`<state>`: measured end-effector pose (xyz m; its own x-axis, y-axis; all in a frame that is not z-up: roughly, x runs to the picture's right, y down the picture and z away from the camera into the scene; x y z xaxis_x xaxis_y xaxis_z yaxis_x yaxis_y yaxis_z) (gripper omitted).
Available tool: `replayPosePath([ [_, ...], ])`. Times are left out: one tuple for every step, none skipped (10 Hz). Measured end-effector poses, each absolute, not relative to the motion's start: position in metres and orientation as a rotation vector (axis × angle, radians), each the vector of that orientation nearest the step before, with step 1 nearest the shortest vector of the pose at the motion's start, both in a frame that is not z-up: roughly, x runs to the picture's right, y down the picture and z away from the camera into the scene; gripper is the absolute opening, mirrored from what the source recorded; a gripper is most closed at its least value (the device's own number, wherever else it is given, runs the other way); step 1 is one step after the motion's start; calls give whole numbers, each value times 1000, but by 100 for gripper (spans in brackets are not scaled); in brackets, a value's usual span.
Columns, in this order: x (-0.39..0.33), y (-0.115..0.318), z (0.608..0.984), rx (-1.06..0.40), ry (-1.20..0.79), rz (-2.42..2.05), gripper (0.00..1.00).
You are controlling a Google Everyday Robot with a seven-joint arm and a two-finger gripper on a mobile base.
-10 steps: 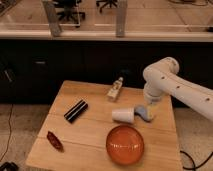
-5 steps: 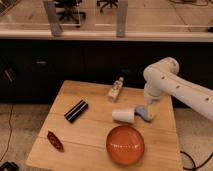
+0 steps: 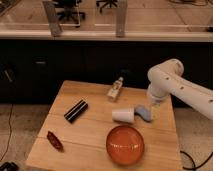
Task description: Move the arm in a circular motion
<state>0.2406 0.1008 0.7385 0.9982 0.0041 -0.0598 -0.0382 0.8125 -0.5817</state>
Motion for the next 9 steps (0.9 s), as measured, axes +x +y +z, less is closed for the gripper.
replayPosePath([
  [234,102,740,-626,53,11,80],
  [229,104,740,-628,47,6,80],
  [231,105,740,-630,50,5,80],
  [236,108,740,-638,55,3,80],
  [235,107,741,-637,54,0,80],
  [232,106,742,-636,52,-5,80],
  [233,106,744,-635,53,-11,80],
  [232,107,744,-637,55,-15,80],
  [227,104,745,-635,58,-24,80],
])
